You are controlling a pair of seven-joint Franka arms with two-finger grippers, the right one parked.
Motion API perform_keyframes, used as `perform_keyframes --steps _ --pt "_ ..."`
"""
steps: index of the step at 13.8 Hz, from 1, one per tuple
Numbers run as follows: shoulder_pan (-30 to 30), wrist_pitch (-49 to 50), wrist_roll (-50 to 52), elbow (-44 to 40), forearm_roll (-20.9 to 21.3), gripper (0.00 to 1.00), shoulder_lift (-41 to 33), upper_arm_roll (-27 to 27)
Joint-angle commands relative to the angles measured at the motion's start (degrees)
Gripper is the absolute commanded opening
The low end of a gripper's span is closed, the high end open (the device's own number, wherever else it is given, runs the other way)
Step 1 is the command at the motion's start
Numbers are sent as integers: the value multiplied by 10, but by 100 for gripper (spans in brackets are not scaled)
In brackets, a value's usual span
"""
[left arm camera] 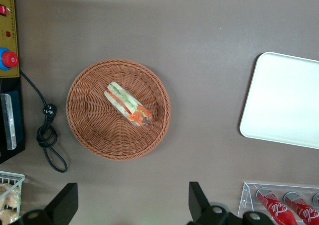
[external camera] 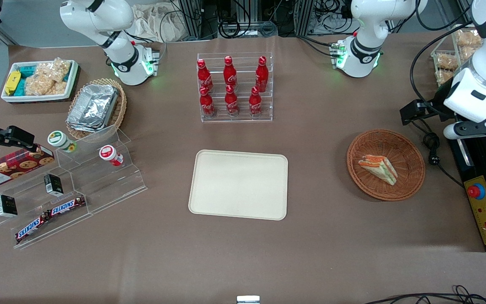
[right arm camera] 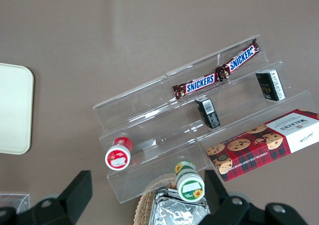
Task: Place sandwich from basket to tray
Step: 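Move the left gripper down over the sandwich in the wicker basket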
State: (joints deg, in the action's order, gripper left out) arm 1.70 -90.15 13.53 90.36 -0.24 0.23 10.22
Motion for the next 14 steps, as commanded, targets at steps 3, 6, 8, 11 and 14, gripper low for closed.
perform_keyframes --steps 3,6,8,11,14 --pt "0 25 -9 -16 -3 100 5 -3" --pt "4 27 31 -9 -1 100 22 -6" --pt "30 12 58 30 -8 100 21 -7" --pt "66 -62 66 108 -8 100 20 -8" --pt "72 -188 122 211 -3 100 22 -8"
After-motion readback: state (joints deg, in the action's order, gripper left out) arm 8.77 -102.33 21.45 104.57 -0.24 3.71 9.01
